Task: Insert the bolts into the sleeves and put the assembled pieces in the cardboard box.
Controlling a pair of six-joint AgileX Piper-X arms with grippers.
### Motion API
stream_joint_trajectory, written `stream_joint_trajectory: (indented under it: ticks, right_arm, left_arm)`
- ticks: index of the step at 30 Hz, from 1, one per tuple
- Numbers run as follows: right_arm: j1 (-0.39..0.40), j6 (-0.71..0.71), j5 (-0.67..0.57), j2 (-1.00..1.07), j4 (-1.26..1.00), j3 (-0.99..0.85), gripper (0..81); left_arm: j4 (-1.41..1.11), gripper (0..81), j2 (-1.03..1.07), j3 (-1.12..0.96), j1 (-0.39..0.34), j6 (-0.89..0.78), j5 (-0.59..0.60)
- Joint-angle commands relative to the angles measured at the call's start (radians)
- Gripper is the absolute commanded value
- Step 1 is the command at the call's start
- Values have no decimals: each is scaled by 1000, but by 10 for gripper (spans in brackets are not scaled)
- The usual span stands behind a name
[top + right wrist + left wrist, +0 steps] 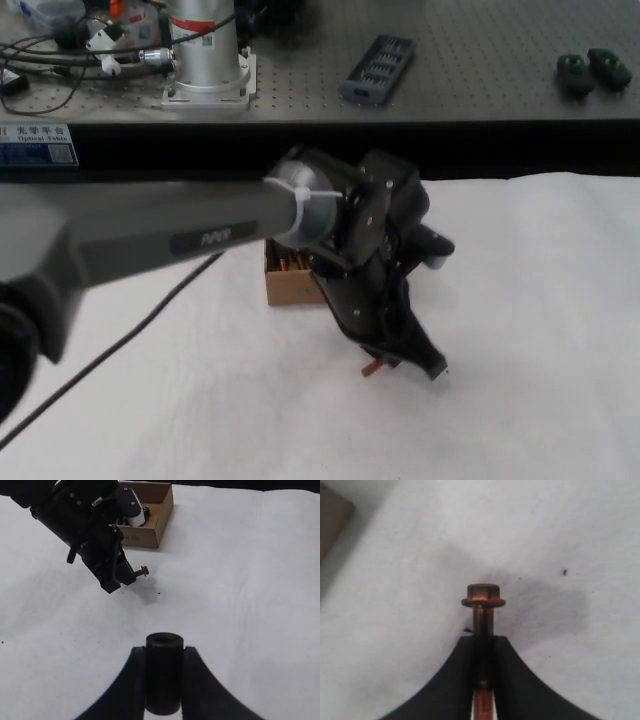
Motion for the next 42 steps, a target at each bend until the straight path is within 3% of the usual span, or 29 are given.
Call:
stream_joint_trajectory:
  ticks: [1, 6, 13, 19, 27, 31, 36, 42]
  right_arm:
    - [-6, -59, -7, -7, -7, -4, 29]
    - [-6, -86, -34, -7, -69, 40, 29]
    - [-6, -86, -187, -2, -402, 199, 29]
    - [-6, -86, -409, 0, -656, 341, 29]
    - [-6, -86, -561, 19, -970, 502, 29]
    - [-6, -86, -626, 99, -1037, 507, 29]
    - [-4, -29, -697, 276, -1286, 507, 29]
    - [-4, 48, -822, 538, -1620, 507, 29]
  left_arm:
    - [5, 6, -109, -3, 3, -23, 89]
    - [-1, 6, -228, 7, 27, -33, 184]
    - [-133, 6, -434, 145, 84, -47, 281]
    - [-404, 6, -638, 397, 128, -155, 461]
    - [-889, 6, -891, 756, 132, -410, 583]
    - [-1150, 6, -957, 892, 132, -574, 620]
    - [-1432, 6, -984, 1034, 130, -711, 626]
    - [-1589, 6, -984, 1104, 130, -802, 689]
